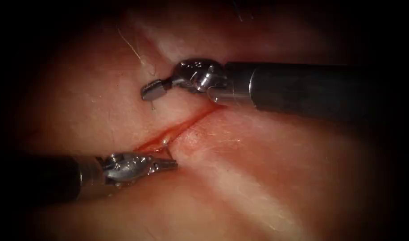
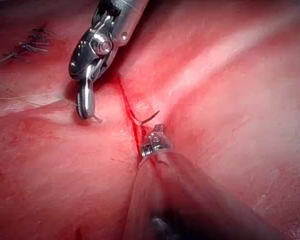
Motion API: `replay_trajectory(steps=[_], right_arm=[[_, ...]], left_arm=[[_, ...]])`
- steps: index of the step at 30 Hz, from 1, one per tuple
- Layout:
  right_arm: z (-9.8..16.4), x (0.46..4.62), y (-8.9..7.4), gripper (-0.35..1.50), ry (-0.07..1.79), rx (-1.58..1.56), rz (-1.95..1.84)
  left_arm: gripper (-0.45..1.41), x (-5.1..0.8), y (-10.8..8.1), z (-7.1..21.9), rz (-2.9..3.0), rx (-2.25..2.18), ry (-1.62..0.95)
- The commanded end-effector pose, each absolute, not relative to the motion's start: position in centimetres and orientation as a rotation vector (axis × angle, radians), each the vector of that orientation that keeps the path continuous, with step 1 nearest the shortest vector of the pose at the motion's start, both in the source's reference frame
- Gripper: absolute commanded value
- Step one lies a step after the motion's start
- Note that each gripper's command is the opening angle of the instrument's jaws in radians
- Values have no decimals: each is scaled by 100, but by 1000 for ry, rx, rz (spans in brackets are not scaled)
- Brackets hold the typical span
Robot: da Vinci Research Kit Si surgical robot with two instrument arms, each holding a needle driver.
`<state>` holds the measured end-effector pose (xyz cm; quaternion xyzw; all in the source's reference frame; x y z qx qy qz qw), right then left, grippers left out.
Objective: Wound Closure
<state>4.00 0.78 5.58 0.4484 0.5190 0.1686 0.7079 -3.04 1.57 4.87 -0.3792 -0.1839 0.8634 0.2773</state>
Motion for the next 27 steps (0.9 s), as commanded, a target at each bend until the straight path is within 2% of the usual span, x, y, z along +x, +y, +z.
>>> replay_trajectory(steps=[1,22,25,26,27], right_arm=[[561,407,79,-35,1153,1003,359],[573,386,43,-35,1063,1117,335],[571,384,55,57,1119,1043,371],[569,384,62,79,1139,1014,371],[568,383,69,83,1156,998,374]], left_arm=[[-8,-309,155,493,2318,-1020,-496],[-8,-309,152,489,2318,-1021,-501],[-5,-307,152,480,2321,-1020,-499],[-3,-306,152,477,2330,-1024,-494],[0,-305,153,472,2345,-1028,-484]])
